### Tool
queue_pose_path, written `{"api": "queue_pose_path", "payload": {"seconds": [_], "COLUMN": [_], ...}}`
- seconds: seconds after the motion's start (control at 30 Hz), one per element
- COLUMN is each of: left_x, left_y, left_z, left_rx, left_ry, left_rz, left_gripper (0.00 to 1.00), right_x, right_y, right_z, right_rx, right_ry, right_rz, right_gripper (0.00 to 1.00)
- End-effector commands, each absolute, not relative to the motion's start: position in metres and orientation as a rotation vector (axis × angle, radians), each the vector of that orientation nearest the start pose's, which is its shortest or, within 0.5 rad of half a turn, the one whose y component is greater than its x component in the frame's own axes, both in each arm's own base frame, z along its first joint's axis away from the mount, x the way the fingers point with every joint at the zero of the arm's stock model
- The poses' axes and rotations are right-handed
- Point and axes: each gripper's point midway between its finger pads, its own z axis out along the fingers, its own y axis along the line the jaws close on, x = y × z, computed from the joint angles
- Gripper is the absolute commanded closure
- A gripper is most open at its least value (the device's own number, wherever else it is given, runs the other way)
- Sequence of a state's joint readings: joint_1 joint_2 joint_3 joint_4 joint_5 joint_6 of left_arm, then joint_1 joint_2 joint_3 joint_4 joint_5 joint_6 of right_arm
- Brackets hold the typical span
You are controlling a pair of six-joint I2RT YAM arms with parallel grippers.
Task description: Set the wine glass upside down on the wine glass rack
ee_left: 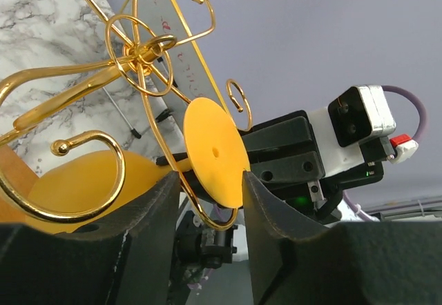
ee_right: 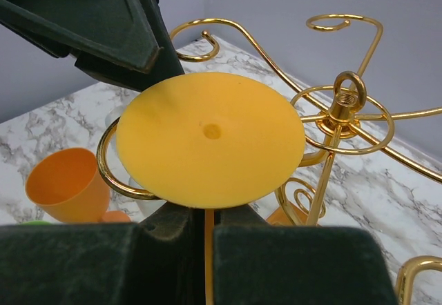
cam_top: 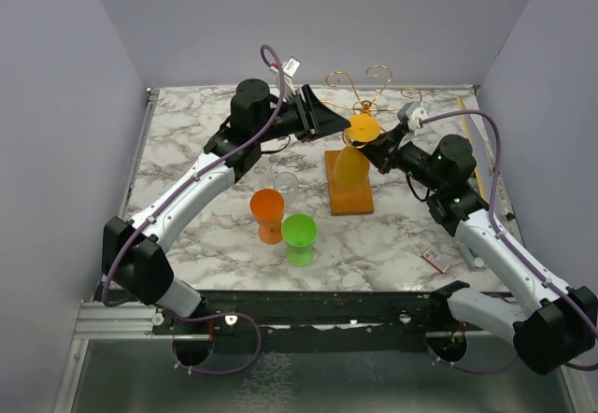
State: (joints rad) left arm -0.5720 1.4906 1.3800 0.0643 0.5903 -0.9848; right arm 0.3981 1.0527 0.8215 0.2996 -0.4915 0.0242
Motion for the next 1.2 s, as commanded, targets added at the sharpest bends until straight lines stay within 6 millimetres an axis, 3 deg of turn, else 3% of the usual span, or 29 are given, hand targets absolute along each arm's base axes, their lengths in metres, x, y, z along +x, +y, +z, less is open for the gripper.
{"api": "queue_pose_path", "payload": {"seconds": [0.0, 0.43, 0.63, 0.7, 0.73, 0.77, 0.97, 1.17], "left_x": [0.298, 0.307, 0.304, 0.304, 0.303, 0.303, 0.304, 0.311], "left_y": [-0.357, -0.362, -0.365, -0.364, -0.364, -0.364, -0.361, -0.355], "left_z": [0.403, 0.396, 0.400, 0.402, 0.404, 0.405, 0.410, 0.413], "left_rx": [0.198, 0.199, 0.216, 0.217, 0.219, 0.218, 0.187, 0.118], "left_ry": [1.813, 1.830, 1.833, 1.828, 1.825, 1.823, 1.814, 1.802], "left_rz": [-1.711, -1.686, -1.714, -1.715, -1.717, -1.718, -1.712, -1.683], "left_gripper": [0.60, 0.65, 0.78, 0.89, 0.98, 1.00, 1.00, 1.00], "right_x": [0.298, 0.297, 0.297, 0.296, 0.296, 0.297, 0.302, 0.298], "right_y": [0.226, 0.227, 0.229, 0.230, 0.229, 0.228, 0.216, 0.204], "right_z": [0.340, 0.340, 0.341, 0.340, 0.340, 0.340, 0.334, 0.325], "right_rx": [-0.744, -0.782, -0.802, -0.801, -0.794, -0.782, -0.677, -0.598], "right_ry": [1.277, 1.241, 1.228, 1.231, 1.236, 1.244, 1.312, 1.379], "right_rz": [0.700, 0.678, 0.679, 0.682, 0.687, 0.688, 0.665, 0.648], "right_gripper": [0.98, 0.99, 0.99, 0.98, 0.96, 0.93, 0.66, 0.55]}}
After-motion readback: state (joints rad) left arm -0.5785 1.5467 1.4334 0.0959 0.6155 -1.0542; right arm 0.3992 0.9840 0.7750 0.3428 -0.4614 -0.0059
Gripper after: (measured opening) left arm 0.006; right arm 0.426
